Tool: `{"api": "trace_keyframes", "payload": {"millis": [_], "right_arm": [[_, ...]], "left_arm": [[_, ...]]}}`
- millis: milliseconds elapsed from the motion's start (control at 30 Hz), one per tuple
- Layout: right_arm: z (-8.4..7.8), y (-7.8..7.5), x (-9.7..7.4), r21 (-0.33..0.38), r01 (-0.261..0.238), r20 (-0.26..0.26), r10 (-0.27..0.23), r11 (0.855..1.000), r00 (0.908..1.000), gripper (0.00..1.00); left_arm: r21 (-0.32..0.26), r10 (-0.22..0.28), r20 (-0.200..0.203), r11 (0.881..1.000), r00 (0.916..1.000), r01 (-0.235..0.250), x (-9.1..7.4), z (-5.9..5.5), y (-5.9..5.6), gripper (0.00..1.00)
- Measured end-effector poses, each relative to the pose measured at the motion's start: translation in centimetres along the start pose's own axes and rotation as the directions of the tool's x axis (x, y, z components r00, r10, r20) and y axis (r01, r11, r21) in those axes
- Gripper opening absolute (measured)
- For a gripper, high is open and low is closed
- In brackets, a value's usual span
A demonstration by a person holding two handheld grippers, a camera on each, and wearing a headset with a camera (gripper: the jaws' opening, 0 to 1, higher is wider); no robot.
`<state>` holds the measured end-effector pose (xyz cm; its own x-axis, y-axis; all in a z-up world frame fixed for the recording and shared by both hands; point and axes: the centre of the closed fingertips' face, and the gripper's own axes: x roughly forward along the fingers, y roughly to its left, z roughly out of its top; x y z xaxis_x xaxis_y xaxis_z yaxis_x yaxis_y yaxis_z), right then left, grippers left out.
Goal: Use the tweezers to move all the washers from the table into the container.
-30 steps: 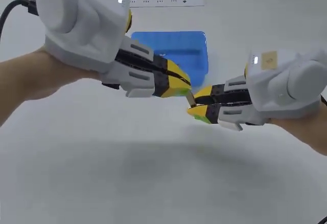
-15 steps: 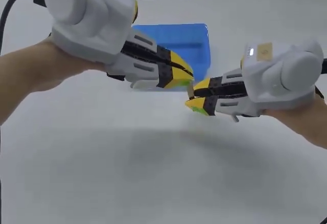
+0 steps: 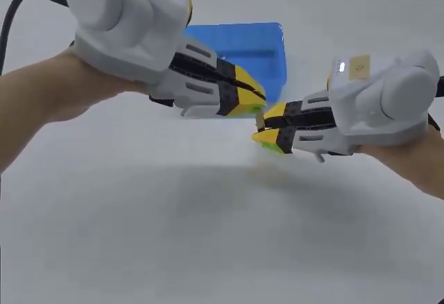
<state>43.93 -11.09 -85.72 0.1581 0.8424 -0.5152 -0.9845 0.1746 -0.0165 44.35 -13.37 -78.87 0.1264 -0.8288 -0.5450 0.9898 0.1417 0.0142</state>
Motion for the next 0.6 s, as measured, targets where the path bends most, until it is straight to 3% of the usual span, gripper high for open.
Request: {"api": "trace_keyframes", "payload": {"millis": [600], "right_arm": [[-0.11,0.07,0.03,-0.005,0.0,0.001,0.0,1.0,1.0,0.12]], "left_arm": [[-0.007,-0.014,0.005,1.0,0.9999,0.014,0.5,0.17,-0.36,0.06]]}}
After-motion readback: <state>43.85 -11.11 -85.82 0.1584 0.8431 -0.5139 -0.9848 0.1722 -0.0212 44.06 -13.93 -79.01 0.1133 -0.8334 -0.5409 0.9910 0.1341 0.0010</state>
